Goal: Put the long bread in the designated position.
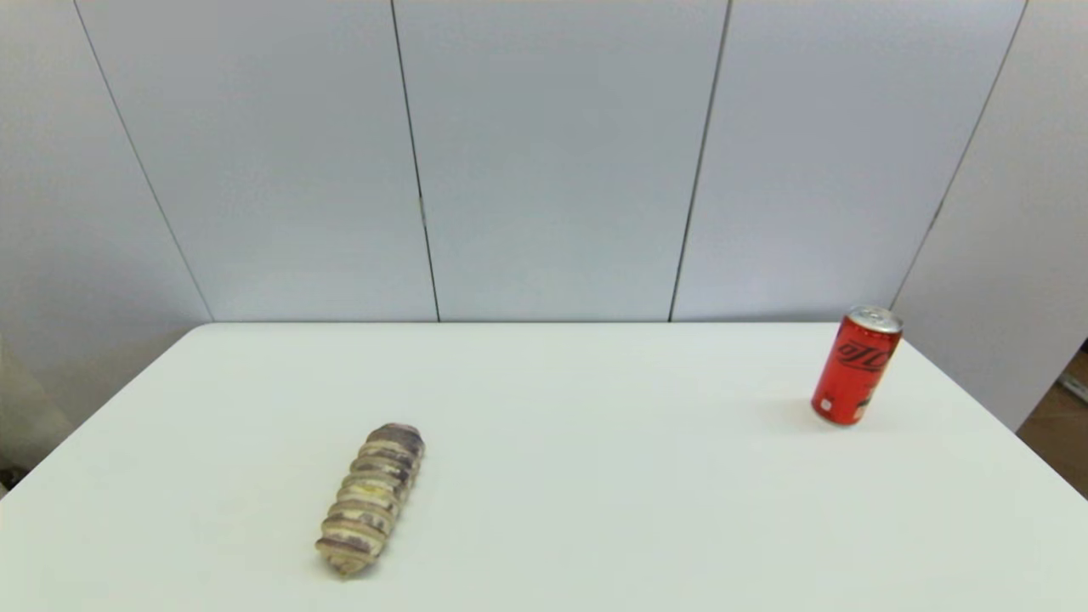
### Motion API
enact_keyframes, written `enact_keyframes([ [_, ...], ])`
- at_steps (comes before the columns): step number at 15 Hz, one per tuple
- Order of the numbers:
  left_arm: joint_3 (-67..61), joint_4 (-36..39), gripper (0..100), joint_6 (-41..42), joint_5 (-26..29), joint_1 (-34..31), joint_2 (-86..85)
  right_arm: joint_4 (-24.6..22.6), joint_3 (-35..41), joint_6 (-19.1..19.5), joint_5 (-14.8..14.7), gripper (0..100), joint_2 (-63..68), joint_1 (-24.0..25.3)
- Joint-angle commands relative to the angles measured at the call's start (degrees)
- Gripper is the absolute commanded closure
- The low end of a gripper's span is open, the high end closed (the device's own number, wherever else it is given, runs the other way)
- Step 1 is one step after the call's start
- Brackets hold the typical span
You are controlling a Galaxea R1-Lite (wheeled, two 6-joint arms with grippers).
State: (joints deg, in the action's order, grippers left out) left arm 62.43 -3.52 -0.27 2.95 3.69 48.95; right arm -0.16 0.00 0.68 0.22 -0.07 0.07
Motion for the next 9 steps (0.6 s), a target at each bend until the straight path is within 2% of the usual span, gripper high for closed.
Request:
enact_keyframes([
  [1,15.0,-14.32,0,0.36,0.48,6.85,25.5,-0.02,0.09,0.02,0.04,0,0.07,0.01],
  [5,27.75,-37.96,0,-0.26,0.48,12.57,37.54,-0.02,0.09,0.11,0.04,0,0.07,0.01],
  [9,36.89,-50.18,0,0.0,0.39,16.43,46.77,-0.02,0.09,0.11,0.04,0,0.07,0.01],
])
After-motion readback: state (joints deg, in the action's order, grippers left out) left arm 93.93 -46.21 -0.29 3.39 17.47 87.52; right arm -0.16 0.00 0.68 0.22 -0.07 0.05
